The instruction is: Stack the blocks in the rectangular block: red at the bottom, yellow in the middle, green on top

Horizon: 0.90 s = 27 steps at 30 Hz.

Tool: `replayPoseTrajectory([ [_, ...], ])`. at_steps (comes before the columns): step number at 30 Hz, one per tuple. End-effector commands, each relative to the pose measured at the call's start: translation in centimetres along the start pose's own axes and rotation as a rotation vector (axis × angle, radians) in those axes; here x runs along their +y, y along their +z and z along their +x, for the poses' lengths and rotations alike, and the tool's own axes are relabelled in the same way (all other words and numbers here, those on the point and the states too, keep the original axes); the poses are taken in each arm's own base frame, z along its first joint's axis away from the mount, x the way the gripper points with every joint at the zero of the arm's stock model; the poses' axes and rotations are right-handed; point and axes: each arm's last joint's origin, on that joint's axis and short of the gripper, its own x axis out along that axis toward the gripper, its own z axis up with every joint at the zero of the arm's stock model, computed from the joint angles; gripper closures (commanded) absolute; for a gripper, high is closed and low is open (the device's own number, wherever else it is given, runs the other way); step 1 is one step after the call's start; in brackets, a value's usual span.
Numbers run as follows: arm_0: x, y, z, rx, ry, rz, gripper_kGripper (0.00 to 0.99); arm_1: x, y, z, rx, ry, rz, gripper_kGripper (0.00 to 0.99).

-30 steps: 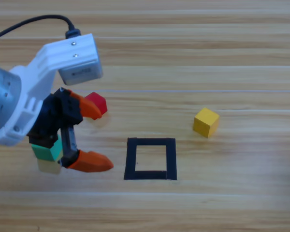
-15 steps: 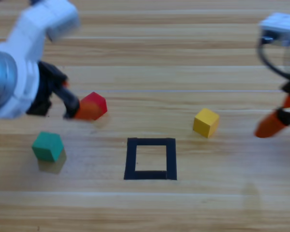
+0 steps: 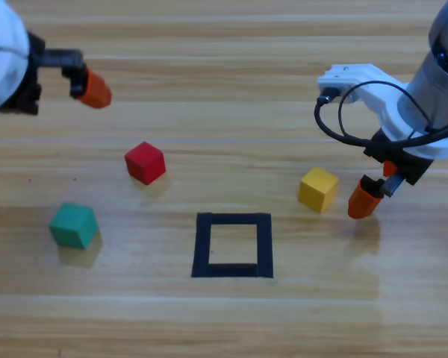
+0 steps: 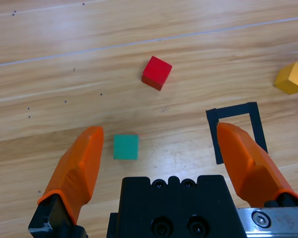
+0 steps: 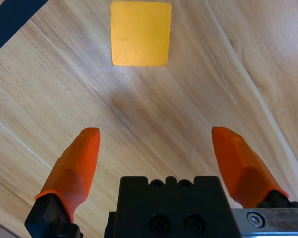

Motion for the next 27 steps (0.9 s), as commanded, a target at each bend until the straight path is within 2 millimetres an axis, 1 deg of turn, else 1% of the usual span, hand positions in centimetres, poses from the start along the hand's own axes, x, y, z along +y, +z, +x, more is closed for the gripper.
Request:
replayPoseTrajectory([
  [1, -4.6, 3.1, 4.6, 0.142, 0.09, 0.021, 0.016, 2.7, 1.0, 2.1, 0.054, 0.014, -0.119, 0.005],
  [3, -6.5, 4.2, 7.2, 0.193, 0.146, -0.025, 0.016, 3.2, 1.5, 2.0, 0.048, -0.002, -0.136, 0.004],
  [6, -8.8, 5.2, 10.8, 0.242, 0.198, -0.086, 0.017, 3.9, 2.5, 2.3, 0.039, -0.011, -0.16, 0.002],
  [8, -9.2, 5.6, 13.4, 0.299, 0.222, -0.144, 0.017, 4.4, 3.1, 2.7, 0.038, -0.024, -0.174, 0.002],
  [10, -9.0, 5.7, 14.9, 0.328, 0.228, -0.208, 0.017, 4.7, 3.7, 3.1, 0.039, -0.03, -0.181, 0.002],
  [12, -8.6, 5.9, 15.7, 0.351, 0.229, -0.274, 0.016, 4.5, 4.2, 3.8, 0.049, -0.029, -0.181, 0.004],
  [17, -8.0, 6.8, 16.2, 0.339, 0.238, -0.411, 0.016, 4.3, 5.4, 5.2, 0.073, -0.027, -0.18, 0.007],
  [19, -7.5, 7.2, 16.8, 0.342, 0.243, -0.469, 0.016, 4.2, 5.7, 5.7, 0.078, -0.029, -0.18, 0.01],
  [22, -6.3, 7.7, 17.6, 0.356, 0.26, -0.577, 0.014, 4.0, 6.1, 6.4, 0.084, -0.043, -0.179, 0.022],
  [27, -4.2, 8.1, 19.3, 0.395, 0.296, -0.69, 0.014, 3.8, 6.7, 7.5, 0.098, -0.049, -0.173, 0.093],
])
